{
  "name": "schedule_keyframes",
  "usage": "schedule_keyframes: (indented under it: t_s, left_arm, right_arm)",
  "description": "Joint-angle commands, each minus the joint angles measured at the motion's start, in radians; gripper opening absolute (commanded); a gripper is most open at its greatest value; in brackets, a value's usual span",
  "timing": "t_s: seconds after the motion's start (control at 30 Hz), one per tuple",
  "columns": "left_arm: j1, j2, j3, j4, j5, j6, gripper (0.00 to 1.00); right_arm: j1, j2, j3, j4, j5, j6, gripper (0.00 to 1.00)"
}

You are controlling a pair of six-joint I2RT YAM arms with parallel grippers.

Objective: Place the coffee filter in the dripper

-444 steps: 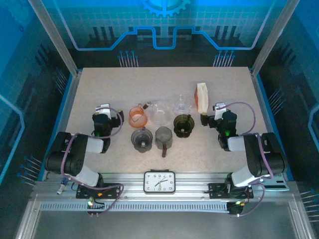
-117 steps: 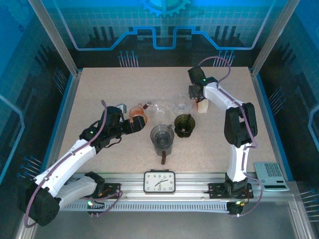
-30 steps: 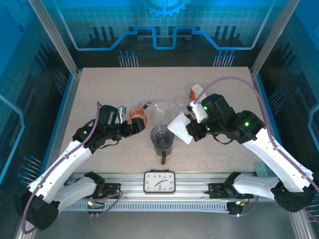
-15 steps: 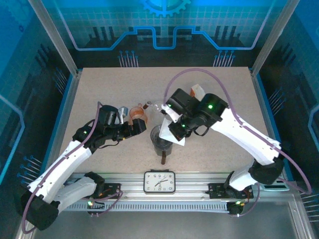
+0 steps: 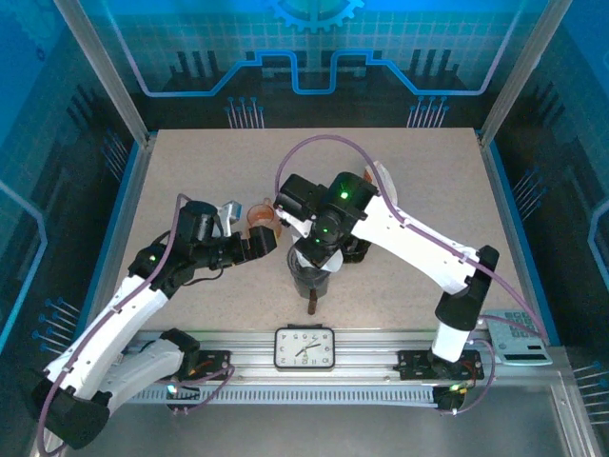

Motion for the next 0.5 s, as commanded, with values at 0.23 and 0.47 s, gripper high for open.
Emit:
schedule_keyframes:
  t_s: [0.23,0.47]
  left_arm:
    - [0.011,-0.003,0.013,-0.006,0.039,0.024,0.99]
    - [0.011,0.001,0.004,0.004,0.045,0.013,0.99]
  right_arm:
    - [0.012,0.031,-0.085,0.083,-0.066,-0.008,0.00]
    - [0.002,0.017,-0.179,0.159,-0.094,0.001,0.00]
